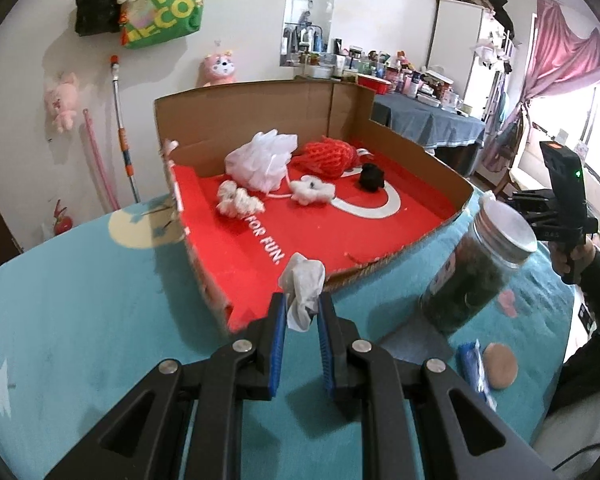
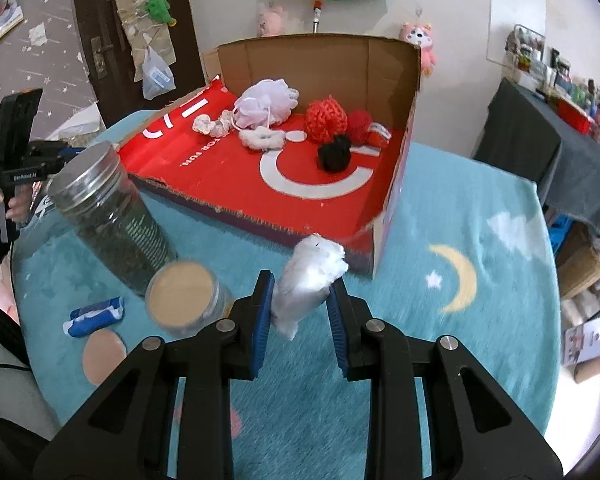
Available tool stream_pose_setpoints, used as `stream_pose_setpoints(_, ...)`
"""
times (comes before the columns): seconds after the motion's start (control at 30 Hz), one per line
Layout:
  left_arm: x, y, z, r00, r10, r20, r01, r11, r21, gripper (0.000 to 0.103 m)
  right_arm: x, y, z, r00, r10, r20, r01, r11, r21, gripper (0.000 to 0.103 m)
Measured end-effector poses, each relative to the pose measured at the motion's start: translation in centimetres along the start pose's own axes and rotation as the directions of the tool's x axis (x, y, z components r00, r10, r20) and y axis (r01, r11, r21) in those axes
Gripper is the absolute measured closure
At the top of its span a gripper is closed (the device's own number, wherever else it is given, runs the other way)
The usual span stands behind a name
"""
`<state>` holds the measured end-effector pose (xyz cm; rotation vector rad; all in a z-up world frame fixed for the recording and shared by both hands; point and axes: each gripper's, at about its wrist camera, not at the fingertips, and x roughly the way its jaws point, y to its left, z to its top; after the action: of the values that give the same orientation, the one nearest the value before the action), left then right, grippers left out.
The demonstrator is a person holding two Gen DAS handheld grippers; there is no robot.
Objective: Organize soft objects
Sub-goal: 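Carry both held items over the red-lined box, then lower the white tissue with left gripper while right lowers the plastic bundle, open both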
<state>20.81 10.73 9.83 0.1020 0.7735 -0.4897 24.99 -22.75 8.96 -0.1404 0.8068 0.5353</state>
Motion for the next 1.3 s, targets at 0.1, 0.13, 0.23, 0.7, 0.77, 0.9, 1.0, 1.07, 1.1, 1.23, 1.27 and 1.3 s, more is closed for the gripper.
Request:
stream_pose_setpoints(0.1, 1.5, 0.0, 1.5, 0.999, -0.026, -0.021, 0.025, 1.000, -0.011, 0.086, 0.2, -0.2, 1.2, 1.000, 0.018, 0.010, -0.018, 1.000, -0.008, 0.078)
stream_pose_setpoints(0.13, 1.9, 0.0, 1.8, 0.999, -0.033, -0.029, 0.032, 0.999, -0.015, 0.086, 0.4, -0.2, 1.7, 1.000, 0.027, 0.013, -0.027, 1.000, -0.011, 0.078)
stream_pose_setpoints(0.23, 3.5, -0.2, 3.1, 0.997, -0.038, -0.063, 0.037, 0.999, -0.029, 0.086, 1.0, -0.1, 3.2, 0.999, 0.051, 0.019, -0.051, 0.999, -0.016, 0.078)
stream_pose_setpoints(0.7, 11.3, 0.5, 6.4, 0.951, 0.105, -0.291, -0.117, 0.993, -0.024, 0.086, 9.0, -0.2, 8.7, 0.971, -0.070, -0.228, 0.073, 0.997, 0.007, 0.078)
stream_pose_setpoints(0.77, 12.0, 0.9, 6.5, 0.941, 0.117, -0.317, -0.133, 0.991, -0.028, 0.086, 9.9, -0.6, 9.0, 0.963, -0.070, -0.262, 0.078, 0.997, 0.019, 0.078)
stream_pose_setpoints(0.9, 13.2, 1.4, 6.4, 0.920, 0.156, -0.359, -0.174, 0.985, -0.019, 0.086, 11.0, -0.8, 9.8, 0.950, -0.085, -0.301, 0.094, 0.996, 0.014, 0.078)
stream_pose_setpoints(1.0, 13.7, 1.7, 6.3, 0.909, 0.178, -0.378, -0.196, 0.981, -0.011, 0.086, 11.5, -0.4, 9.9, 0.942, -0.114, -0.316, 0.114, 0.993, -0.018, 0.078)
stream_pose_setpoints(1.07, 14.0, 1.8, 6.3, 0.906, 0.186, -0.381, -0.203, 0.979, -0.004, 0.086, 11.9, -0.1, 10.0, 0.935, -0.122, -0.332, 0.115, 0.993, -0.041, 0.078)
stream_pose_setpoints(1.1, 14.1, 1.7, 6.2, 0.904, 0.194, -0.382, -0.209, 0.978, 0.004, 0.086, 12.2, 0.1, 10.0, 0.932, -0.133, -0.338, 0.123, 0.991, -0.050, 0.078)
stream_pose_setpoints(1.23, 14.2, 1.6, 6.2, 0.898, 0.211, -0.387, -0.220, 0.975, 0.023, 0.085, 13.6, 0.4, 10.2, 0.917, -0.160, -0.365, 0.147, 0.987, -0.063, 0.078)
stream_pose_setpoints(1.27, 14.2, 1.7, 6.1, 0.896, 0.215, -0.388, -0.222, 0.975, 0.026, 0.085, 13.9, 0.4, 10.2, 0.914, -0.165, -0.370, 0.151, 0.986, -0.067, 0.078)
stream_pose_setpoints(1.3, 14.3, 1.7, 6.1, 0.895, 0.219, -0.390, -0.226, 0.974, 0.029, 0.085, 14.1, 0.3, 10.2, 0.913, -0.164, -0.375, 0.150, 0.987, -0.065, 0.078)
